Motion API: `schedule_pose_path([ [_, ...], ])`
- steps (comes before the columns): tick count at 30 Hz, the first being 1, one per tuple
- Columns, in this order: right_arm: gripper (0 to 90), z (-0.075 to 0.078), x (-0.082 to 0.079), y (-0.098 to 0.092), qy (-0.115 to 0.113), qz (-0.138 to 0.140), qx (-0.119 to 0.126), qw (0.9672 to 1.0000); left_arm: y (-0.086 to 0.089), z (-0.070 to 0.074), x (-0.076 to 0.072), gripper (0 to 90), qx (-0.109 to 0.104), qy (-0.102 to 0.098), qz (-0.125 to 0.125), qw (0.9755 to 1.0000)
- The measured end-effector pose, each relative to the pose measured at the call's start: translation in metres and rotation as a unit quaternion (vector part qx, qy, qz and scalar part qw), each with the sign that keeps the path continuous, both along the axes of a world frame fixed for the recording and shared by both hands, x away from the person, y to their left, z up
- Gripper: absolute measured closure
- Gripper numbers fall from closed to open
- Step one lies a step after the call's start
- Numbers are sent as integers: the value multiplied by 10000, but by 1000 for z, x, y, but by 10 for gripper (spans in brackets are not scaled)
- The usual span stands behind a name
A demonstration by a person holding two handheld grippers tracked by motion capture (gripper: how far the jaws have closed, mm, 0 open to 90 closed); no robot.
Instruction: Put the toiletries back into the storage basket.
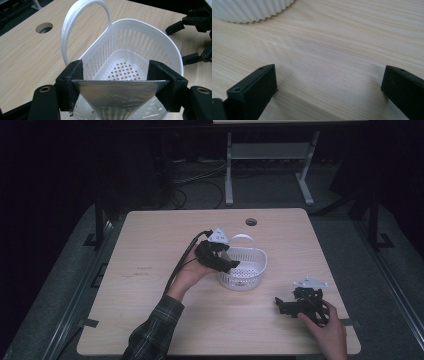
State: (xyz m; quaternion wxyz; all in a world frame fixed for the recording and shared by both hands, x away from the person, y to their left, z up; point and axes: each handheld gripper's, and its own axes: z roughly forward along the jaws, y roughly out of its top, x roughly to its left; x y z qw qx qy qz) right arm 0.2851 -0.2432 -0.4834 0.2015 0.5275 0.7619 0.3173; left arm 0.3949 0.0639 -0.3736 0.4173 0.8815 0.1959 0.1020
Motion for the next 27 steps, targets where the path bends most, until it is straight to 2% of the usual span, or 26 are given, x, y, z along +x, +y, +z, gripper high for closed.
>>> schedule_pose_path([
  [4, 0, 0, 0, 0, -1, 0, 3, 10000, 0, 0, 0, 248, 14, -74, 52, 10000],
  [8, 0, 0, 0, 0, 1, -6, 14, 10000, 1, 0, 1, 185, 30, -26, 72, 10000],
  [12, 0, 0, 0, 0, 2, -4, 11, 10000, 4, 2, 1, 134, -72, 22, 91, 9999],
  [18, 0, 0, 0, 0, -11, 0, -7, 10000, 11, 9, -1, 130, -177, 48, 67, 9998],
  [23, 0, 0, 0, 0, -1, -8, -2, 10000, 20, 15, -1, 130, -111, 13, 88, 9999],
  [27, 0, 0, 0, 0, 0, -2, 6, 10000, 31, 20, -5, 130, -193, -21, 129, 9997],
])
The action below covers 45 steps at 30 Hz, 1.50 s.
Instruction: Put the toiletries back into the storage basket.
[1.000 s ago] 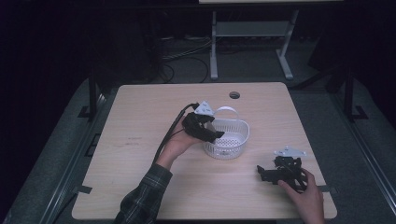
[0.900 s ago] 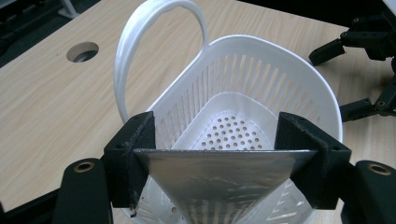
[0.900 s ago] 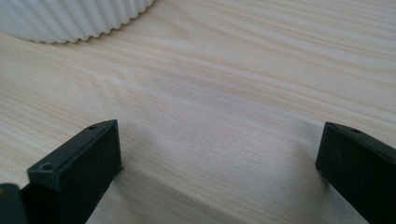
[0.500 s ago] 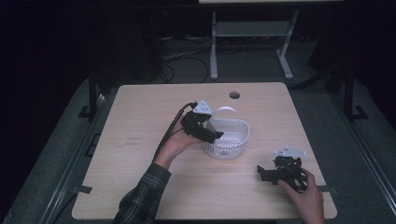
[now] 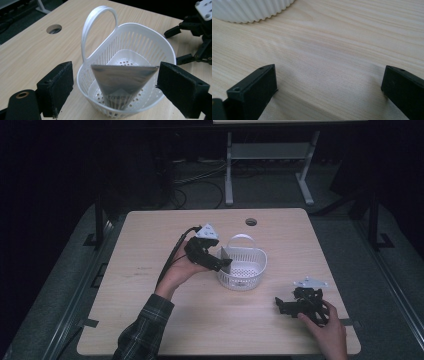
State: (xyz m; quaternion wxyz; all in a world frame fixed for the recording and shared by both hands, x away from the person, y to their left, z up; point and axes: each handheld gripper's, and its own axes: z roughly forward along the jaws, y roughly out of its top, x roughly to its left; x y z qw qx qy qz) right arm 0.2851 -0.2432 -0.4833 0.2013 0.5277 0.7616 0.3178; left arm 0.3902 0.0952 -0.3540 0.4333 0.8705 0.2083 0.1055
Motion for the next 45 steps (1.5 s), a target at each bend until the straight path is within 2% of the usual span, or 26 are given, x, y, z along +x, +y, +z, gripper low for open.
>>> schedule_pose_path([
  [8, 0, 0, 0, 0, 0, -2, -6, 10000, 22, 3, -12, 131, -94, -82, 74, 9999],
  [17, 0, 0, 0, 0, -1, -8, -7, 10000, 48, -7, -23, 132, -57, -125, 214, 9997],
  [26, 0, 0, 0, 0, -1, 3, -4, 10000, 75, -21, -37, 133, 27, -115, 444, 9989],
  [33, 0, 0, 0, 0, 2, -6, -3, 10000, 98, -33, -49, 133, 58, -119, 706, 9974],
  [38, 0, 0, 0, 0, 1, -3, -5, 10000, 114, -44, -58, 134, 183, -117, 858, 9961],
  [45, 0, 0, 0, 0, 1, -3, -6, 10000, 134, -60, -72, 134, 118, -74, 1039, 9945],
])
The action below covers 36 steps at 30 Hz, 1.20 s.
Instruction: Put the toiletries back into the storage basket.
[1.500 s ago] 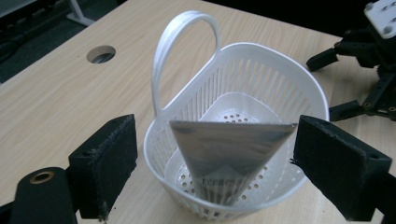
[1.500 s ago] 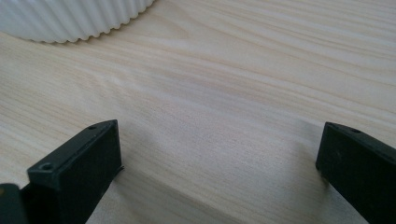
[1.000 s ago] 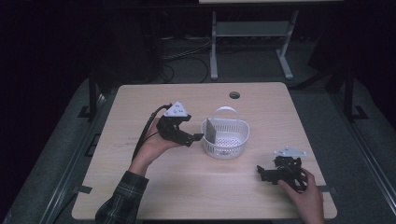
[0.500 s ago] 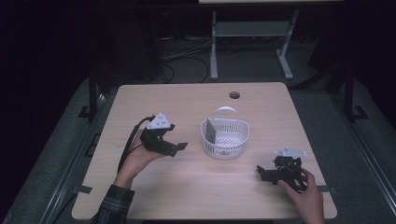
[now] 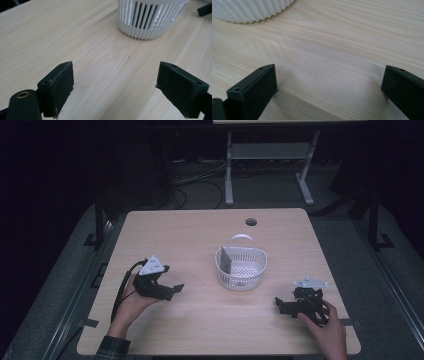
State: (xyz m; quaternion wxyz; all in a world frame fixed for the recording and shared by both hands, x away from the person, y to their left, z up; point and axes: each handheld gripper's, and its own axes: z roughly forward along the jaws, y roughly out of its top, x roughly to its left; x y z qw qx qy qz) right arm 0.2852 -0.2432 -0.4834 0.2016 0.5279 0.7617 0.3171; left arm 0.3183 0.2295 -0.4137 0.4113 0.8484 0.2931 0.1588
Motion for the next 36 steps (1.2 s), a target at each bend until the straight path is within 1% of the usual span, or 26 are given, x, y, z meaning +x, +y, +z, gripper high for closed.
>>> schedule_pose_path([
  [6, 0, 0, 0, 0, 3, -5, 5, 10000, 14, -14, -10, 134, 5, 19, 163, 9999],
  [7, 0, 0, 0, 0, 2, -9, 7, 10000, 16, -16, -11, 134, -20, 50, 197, 9998],
  [11, 0, 0, 0, 0, 0, -9, 9, 10000, 23, -26, -15, 135, 32, 199, 280, 9994],
  [13, 0, 0, 0, 0, 0, -9, 10, 10000, 26, -31, -17, 135, 116, 281, 292, 9991],
  [16, 0, 0, 0, 0, 1, -10, 13, 10000, 30, -38, -21, 135, 165, 355, 374, 9985],
  [19, 0, 0, 0, 0, -3, -6, 8, 10000, 33, -43, -24, 135, 268, 400, 427, 9979],
  [20, 0, 0, 0, 0, 3, -9, 8, 10000, 34, -45, -25, 136, 324, 411, 450, 9976],
  [23, 0, 0, 0, 0, 1, -9, 9, 10000, 36, -53, -27, 136, 579, 461, 513, 9959],
  [24, 0, 0, 0, 0, 1, -9, 10, 10000, 37, -55, -28, 135, 597, 479, 528, 9957],
  [27, 0, 0, 0, 0, 1, -9, 9, 10000, 39, -57, -30, 133, 509, 516, 528, 9960],
  [29, 0, 0, 0, 0, -1, -6, 9, 10000, 41, -59, -31, 133, 417, 494, 543, 9964],
  [31, 0, 0, 0, 0, 1, -9, 9, 10000, 43, -61, -32, 130, 318, 426, 525, 9972],
  [36, 0, 0, 0, 0, -1, -8, 9, 10000, 43, -61, -32, 129, 325, 428, 528, 9972],
])
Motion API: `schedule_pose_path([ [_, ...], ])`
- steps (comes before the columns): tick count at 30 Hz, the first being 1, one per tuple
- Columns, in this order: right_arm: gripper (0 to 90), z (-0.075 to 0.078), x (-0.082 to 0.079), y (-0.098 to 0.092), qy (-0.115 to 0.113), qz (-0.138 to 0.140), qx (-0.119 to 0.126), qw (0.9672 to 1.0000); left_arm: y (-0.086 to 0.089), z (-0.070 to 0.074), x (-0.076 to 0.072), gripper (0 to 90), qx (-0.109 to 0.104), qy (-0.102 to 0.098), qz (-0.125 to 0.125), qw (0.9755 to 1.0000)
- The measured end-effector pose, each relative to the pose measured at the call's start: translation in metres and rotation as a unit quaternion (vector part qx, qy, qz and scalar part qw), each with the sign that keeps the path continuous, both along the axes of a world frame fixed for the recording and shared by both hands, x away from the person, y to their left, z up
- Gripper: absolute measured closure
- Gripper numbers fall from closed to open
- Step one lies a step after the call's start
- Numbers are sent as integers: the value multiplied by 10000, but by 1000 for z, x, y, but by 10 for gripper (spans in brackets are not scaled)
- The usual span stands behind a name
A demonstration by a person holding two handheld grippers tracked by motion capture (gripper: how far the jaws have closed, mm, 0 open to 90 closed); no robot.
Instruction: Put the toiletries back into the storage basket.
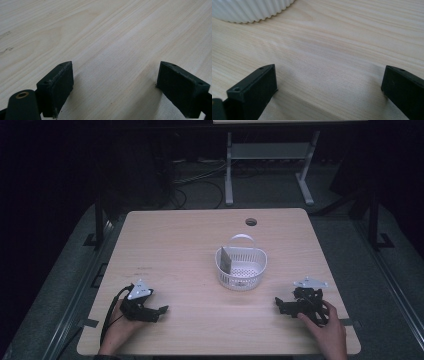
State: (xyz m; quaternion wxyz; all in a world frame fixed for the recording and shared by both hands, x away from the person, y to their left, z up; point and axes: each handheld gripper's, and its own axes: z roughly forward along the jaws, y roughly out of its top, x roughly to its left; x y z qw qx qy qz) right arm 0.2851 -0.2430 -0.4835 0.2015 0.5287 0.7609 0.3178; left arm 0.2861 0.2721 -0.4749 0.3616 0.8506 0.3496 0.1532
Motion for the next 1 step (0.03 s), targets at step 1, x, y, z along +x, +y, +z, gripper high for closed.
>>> schedule_pose_path([
  [1, 0, 0, 0, 0, 1, 0, 0, 10000, 0, 0, 0, 129, -6, -6, 4, 10000],
])
